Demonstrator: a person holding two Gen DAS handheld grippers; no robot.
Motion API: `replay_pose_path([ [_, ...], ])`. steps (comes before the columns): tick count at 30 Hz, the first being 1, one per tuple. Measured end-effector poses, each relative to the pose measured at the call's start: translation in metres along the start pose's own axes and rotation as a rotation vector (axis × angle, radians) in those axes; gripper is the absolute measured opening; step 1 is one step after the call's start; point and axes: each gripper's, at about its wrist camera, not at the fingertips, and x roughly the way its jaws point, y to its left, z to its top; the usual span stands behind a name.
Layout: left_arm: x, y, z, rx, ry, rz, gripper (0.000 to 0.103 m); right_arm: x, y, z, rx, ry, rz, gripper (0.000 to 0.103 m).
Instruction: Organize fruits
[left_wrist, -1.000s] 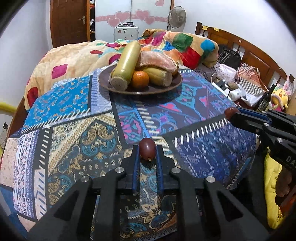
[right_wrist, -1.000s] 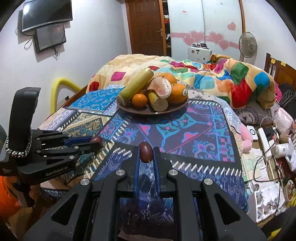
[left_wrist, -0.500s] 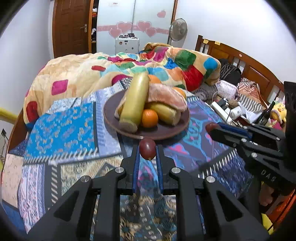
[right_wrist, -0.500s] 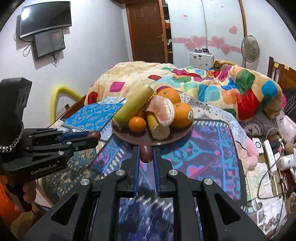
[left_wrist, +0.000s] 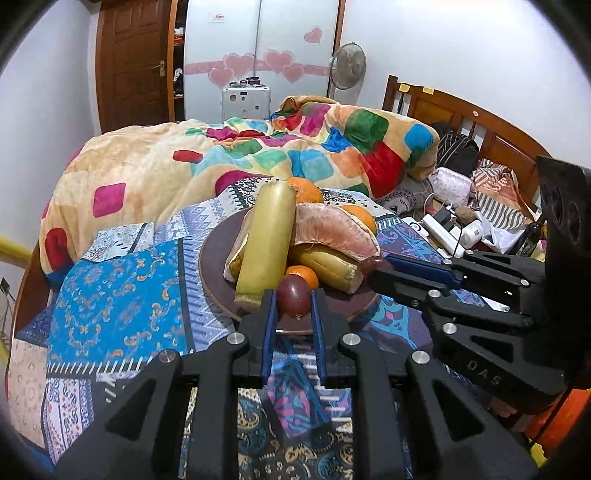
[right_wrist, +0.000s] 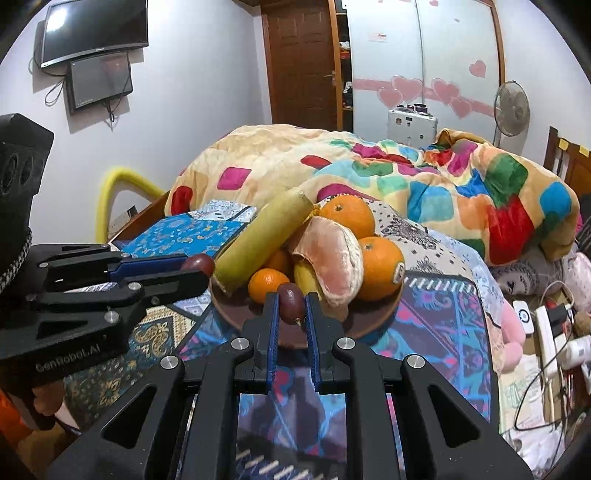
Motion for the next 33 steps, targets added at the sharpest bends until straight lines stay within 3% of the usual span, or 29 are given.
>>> replay_pose_path([
  [4, 0.008, 0.002, 0.003, 0.002, 0.012, -0.007, 0.018, 0.007, -0.002, 0.007, -0.008, -0.004, 0.0, 0.013],
  [9, 0.012, 0.008, 0.006, -0.019, 0.007, -0.007, 0.033, 0.013, -0.007, 0.011, 0.006, 0.005, 0.005, 0.019],
  [11, 0.012, 0.01, 0.006, -0.027, 0.004, -0.007, 0.033, 0.014, -0.01, 0.012, 0.016, -0.001, 0.009, 0.026],
  [18, -0.001, 0.011, 0.006, -0.032, -0.023, 0.023, 0.033, 0.006, -0.012, 0.013, 0.026, -0.01, 0.006, 0.026],
  [23, -0.033, 0.006, 0.007, -0.042, -0.075, 0.032, 0.033, -0.02, -0.01, 0.017, 0.035, -0.052, -0.001, 0.026],
  [33, -0.138, -0.031, 0.002, 0.007, -0.27, 0.061, 0.035, -0.124, 0.015, 0.025, 0.014, -0.237, -0.039, 0.026],
])
